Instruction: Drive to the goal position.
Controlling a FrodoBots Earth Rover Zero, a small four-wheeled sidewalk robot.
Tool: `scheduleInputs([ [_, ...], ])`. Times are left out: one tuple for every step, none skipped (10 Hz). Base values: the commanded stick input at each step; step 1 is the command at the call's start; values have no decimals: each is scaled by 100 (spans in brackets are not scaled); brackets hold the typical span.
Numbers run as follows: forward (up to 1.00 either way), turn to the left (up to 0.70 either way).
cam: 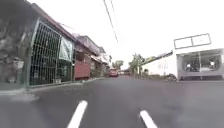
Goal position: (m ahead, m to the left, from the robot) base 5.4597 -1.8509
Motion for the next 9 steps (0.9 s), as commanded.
scheduleInputs([
  [100, 0],
  [100, 0],
  [100, 0],
  [100, -8],
  [100, -40],
  [100, -33],
  [100, 0],
  [100, 0],
  [100, 0],
])
